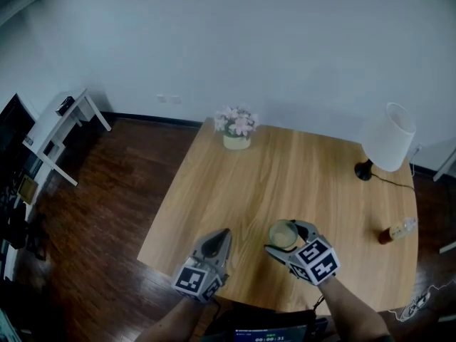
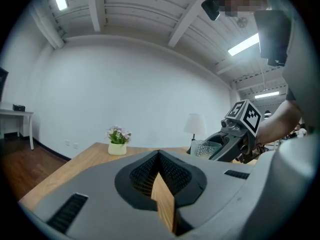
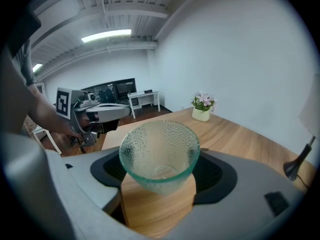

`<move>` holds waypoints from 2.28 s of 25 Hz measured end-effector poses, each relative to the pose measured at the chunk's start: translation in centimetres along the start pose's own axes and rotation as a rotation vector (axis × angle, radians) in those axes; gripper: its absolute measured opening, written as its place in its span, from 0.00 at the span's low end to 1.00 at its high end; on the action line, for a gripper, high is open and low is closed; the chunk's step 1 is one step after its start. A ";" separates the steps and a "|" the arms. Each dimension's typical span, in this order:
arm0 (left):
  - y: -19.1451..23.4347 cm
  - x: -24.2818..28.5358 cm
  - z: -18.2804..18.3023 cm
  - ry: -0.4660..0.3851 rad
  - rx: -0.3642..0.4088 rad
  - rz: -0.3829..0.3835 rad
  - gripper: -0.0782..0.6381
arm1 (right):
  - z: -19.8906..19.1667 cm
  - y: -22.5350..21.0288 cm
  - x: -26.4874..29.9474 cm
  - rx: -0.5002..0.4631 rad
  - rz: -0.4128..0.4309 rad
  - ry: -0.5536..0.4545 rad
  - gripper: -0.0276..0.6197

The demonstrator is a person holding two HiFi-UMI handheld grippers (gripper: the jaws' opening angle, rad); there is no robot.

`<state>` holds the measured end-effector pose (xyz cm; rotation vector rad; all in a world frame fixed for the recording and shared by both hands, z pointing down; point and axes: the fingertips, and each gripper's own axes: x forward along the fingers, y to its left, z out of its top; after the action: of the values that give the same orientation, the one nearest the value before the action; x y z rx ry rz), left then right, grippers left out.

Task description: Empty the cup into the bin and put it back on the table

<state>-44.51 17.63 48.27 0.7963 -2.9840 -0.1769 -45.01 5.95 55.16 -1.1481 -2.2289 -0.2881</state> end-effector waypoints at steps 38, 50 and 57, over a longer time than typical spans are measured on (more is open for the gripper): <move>5.4 2.4 -12.0 0.225 -0.147 0.035 0.10 | -6.2 -1.1 10.5 0.061 0.014 0.021 0.65; 5.5 1.4 -10.1 0.188 -0.130 0.033 0.10 | -5.6 -0.6 9.9 0.047 -0.003 0.002 0.73; 4.5 0.4 -7.6 0.118 -0.133 -0.015 0.10 | -3.2 -0.6 6.2 0.055 -0.080 -0.078 0.73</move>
<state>-46.53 20.59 56.37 0.7852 -2.8226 -0.3145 -46.85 8.31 61.49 -1.0592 -2.3400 -0.2161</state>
